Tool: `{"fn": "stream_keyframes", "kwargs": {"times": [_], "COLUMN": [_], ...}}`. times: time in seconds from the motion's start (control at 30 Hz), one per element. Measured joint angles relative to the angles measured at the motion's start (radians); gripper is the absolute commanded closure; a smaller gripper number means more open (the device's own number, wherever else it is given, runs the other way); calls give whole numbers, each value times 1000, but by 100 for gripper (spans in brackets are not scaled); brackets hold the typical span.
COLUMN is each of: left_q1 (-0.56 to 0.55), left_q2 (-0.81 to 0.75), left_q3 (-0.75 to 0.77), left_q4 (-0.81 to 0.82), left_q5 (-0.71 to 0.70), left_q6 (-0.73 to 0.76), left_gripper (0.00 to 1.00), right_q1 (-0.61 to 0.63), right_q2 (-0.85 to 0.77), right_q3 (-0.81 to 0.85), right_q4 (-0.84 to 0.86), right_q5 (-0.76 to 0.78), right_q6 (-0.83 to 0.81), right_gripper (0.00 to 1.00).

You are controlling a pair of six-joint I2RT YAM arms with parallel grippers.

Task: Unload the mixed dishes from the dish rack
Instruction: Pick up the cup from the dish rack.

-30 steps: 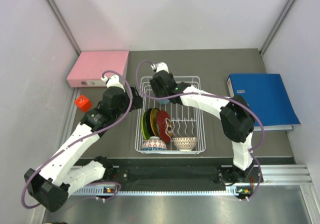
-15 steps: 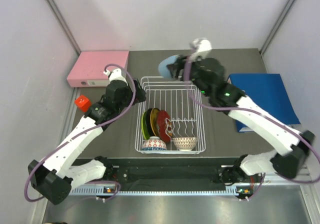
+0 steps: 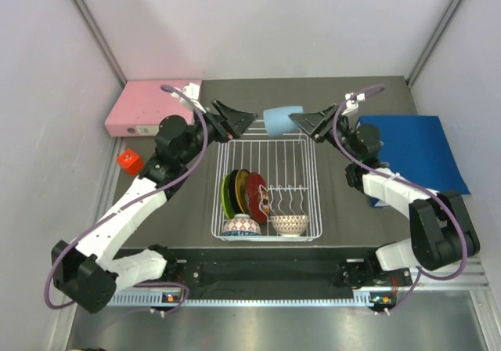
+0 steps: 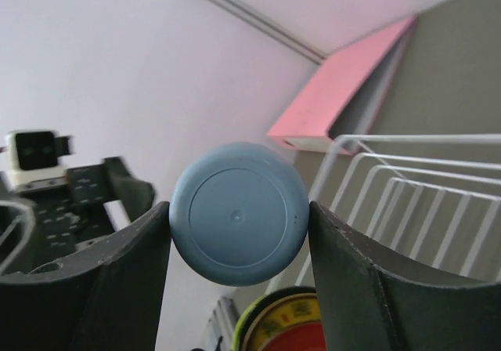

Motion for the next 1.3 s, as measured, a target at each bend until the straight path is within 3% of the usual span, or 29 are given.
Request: {"fn": "stream_keyframes", "kwargs": {"times": [0.3,0.73,0.9,1.0,1.07,1.13,1.17,1.2,1.23,1.3], "left_q1": [0,0,0,5,10,7,7,6,6,3], "left_q2": [92,90,90,90,90,76,67,56,47,30], "left_q3": [-69,-99,-117,-129,-134,-130,-130,-129,-125,-92], "left_q4": [197,295,311,313,314,319,306,285,260,151], "left_q5": [211,266,272,272,284,291,292,288,283,243], "left_q6": [-119,-164,-171,-171,-173,-161,-155,-144,-133,-89], "left_gripper": [18,21,55,99,100,100,100,100,100,100], "right_q1": [6,89,123,138,139,139,142,144,146,151], "right_q2": [1,84,133,153,153,155,151,147,141,111], "right_q3": [0,15,55,63,62,61,61,61,61,63], "right_q4": [280,310,320,340,354,351,349,339,322,238], "right_q5": [-60,-63,-65,-69,-71,-80,-82,-86,-90,-88], "right_q6": [109,104,107,127,143,164,161,157,147,82], "right_gripper": [100,100,100,100,100,69,49,6,1,0]}}
